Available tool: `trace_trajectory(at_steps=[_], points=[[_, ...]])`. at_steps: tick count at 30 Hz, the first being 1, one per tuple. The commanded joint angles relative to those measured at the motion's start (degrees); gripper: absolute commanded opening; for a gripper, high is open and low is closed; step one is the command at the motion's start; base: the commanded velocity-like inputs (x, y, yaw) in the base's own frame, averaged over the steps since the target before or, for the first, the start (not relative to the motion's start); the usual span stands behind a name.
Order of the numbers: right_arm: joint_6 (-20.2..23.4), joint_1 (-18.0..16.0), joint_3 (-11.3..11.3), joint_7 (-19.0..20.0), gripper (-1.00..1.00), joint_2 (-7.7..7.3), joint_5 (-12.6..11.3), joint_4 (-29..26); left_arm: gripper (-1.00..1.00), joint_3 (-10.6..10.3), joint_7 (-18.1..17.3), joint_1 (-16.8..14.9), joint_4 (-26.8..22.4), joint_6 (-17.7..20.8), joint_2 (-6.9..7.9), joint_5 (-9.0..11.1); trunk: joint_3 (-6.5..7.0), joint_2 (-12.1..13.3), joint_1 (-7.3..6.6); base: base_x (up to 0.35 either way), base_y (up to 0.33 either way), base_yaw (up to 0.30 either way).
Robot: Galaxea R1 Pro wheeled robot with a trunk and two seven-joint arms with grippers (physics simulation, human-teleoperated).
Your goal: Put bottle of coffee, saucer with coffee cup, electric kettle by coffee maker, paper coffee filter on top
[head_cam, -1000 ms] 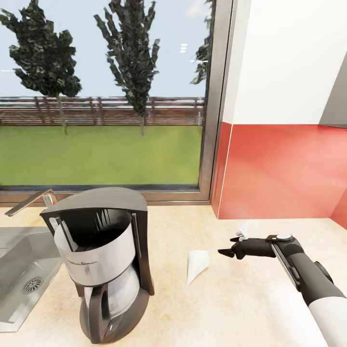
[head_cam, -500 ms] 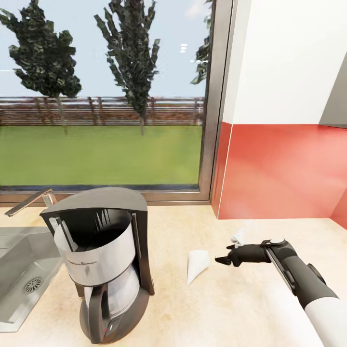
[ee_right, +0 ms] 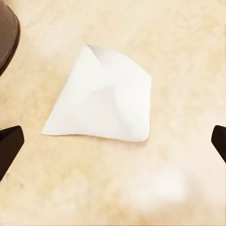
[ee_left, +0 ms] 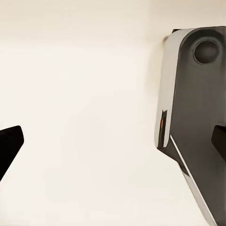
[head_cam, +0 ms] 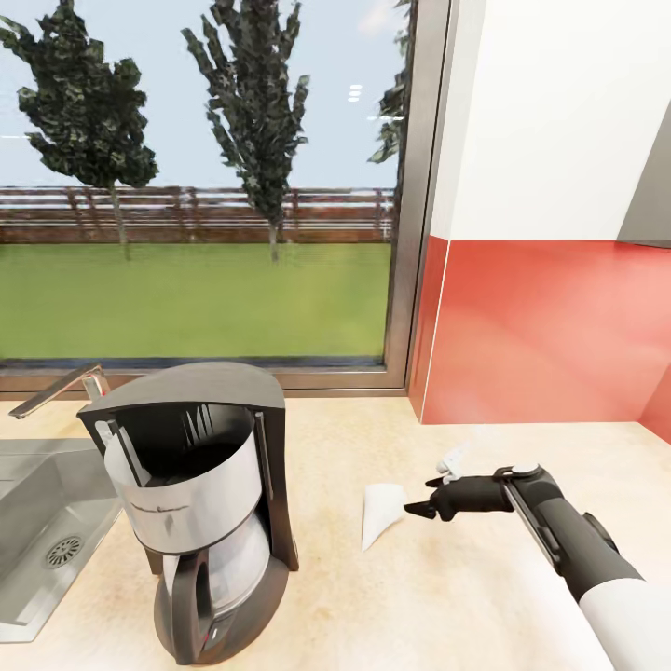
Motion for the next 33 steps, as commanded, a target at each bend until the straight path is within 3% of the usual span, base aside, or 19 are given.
trace_trajectory(at_steps=[1,11,19,29,30,33], points=[[0.2,-0.1,0.0,0.1,1.00,0.31,0.4,-0.1,1.00,0.4,-0.1,0.0,0.1,-0.3,0.04,0.1,-0.12,-0.1,0.04,0.000,0.000,0.000],[0.3,-0.1,-0.5,-0.6,1.00,3.55,0.5,0.1,1.00,0.4,-0.1,0.0,0.2,0.0,0.19,0.2,-0.12,-0.1,0.04,0.000,0.000,0.000],[0.5,-0.2,-3.0,-2.3,1.00,3.41,0.7,1.1,1.00,0.5,-0.2,0.1,0.3,0.1,0.28,0.1,-0.12,-0.1,0.04,0.000,0.000,0.000],[1.2,-2.7,-6.3,-5.5,1.00,0.60,2.8,1.4,1.00,0.4,-0.2,0.1,0.6,0.1,0.12,0.1,-0.12,-0.1,0.04,0.000,0.000,0.000],[2.3,-7.0,-10.3,-10.8,1.00,-1.34,5.5,1.5,1.00,0.4,-0.2,0.1,0.7,0.1,0.12,0.1,-0.12,-0.1,0.04,0.000,0.000,0.000],[4.5,-8.4,-10.3,-7.4,1.00,-1.78,6.9,1.5,1.00,0.4,-0.2,0.2,0.9,0.1,0.11,0.1,-0.12,-0.1,0.04,0.000,0.000,0.000]])
